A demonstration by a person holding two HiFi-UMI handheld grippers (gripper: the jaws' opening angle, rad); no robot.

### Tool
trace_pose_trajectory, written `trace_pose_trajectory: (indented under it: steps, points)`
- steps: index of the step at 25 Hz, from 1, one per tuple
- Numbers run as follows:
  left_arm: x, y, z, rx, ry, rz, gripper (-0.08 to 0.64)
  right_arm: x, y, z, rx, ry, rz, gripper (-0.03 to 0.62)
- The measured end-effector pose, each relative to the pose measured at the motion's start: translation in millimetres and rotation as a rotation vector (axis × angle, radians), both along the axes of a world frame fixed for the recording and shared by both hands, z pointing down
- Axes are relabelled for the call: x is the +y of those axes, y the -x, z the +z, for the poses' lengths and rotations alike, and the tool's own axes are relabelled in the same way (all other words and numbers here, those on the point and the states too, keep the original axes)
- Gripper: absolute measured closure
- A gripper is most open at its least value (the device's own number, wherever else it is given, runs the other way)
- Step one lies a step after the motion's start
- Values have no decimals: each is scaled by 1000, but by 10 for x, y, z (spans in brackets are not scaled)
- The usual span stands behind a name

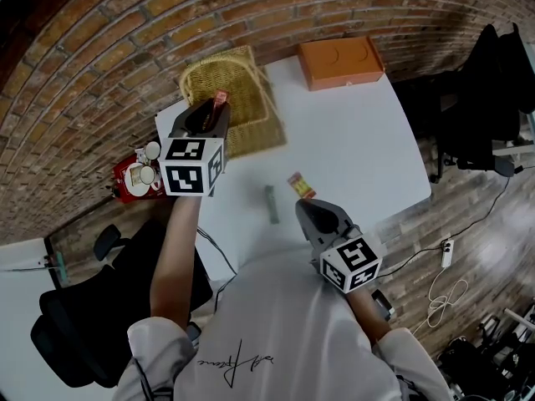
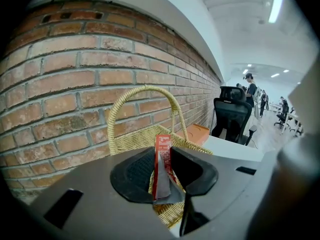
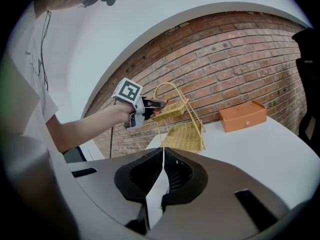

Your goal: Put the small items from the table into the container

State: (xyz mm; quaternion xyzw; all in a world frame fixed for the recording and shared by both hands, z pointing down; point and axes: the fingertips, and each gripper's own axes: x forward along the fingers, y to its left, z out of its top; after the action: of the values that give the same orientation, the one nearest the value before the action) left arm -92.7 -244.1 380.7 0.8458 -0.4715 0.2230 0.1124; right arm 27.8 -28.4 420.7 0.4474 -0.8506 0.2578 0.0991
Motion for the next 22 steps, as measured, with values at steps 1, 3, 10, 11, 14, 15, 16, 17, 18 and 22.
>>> trace_pose_trajectory:
  steps: [1, 3, 10, 11, 14, 15, 16, 17, 18, 22]
  points:
    - [-5, 7, 1, 3, -1, -5, 451, 0, 1, -1, 1, 0, -1, 569]
    - [-12, 11, 2, 6, -1, -11, 451, 0, -5, -2, 2, 0, -1, 569]
    - [6, -9, -13, 19, -14, 0, 451, 7, 20, -7, 6, -7, -2, 569]
    - [10, -13, -16, 22, -17, 0, 451, 7, 19, -9, 7, -8, -2, 569]
    - [22, -9, -32, 33, -22, -6, 451, 6, 23, -20, 11, -12, -4, 569]
    - [28, -7, -36, 38, -23, -8, 451, 8, 26, -24, 12, -13, -5, 569]
    - [35, -8, -40, 42, -24, -9, 451, 10, 28, -28, 13, -15, -4, 569]
    - [41, -12, -43, 45, -25, -8, 451, 11, 28, -32, 14, -16, -4, 569]
    - [48, -19, -47, 46, -27, -6, 451, 11, 25, -35, 15, -18, -3, 569]
    - [91, -31, -76, 51, -37, 0, 451, 29, 40, -46, 17, -24, -4, 569]
